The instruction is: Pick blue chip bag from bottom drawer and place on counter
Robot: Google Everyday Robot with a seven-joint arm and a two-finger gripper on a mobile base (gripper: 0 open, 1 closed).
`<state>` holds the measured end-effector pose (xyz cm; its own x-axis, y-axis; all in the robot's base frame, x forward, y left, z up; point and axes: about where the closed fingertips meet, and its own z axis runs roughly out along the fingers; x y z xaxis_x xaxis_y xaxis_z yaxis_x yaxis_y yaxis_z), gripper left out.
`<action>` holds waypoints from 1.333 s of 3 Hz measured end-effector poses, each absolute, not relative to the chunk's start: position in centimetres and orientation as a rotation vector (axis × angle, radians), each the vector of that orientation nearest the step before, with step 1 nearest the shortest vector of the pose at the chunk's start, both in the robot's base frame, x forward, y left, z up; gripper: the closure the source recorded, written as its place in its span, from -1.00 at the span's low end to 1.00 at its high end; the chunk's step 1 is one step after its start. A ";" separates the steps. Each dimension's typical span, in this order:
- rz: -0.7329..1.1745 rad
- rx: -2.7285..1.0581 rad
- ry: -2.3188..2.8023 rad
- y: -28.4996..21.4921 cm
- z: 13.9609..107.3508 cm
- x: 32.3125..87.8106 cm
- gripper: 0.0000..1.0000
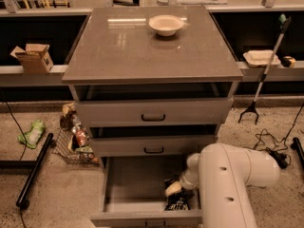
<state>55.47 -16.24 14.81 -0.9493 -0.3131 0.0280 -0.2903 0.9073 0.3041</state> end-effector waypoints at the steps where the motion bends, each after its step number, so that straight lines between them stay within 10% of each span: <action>1: -0.523 0.472 -2.976 -15.1 14.4 54.8 -0.65; 4: -0.700 0.485 -2.954 -14.1 14.9 54.4 0.75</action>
Offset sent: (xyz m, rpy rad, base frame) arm -0.0086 0.0244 -0.0001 0.0984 0.0140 -0.0063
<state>54.38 -14.08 14.94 -0.9479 -0.3185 -0.0069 -0.2877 0.8465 0.4479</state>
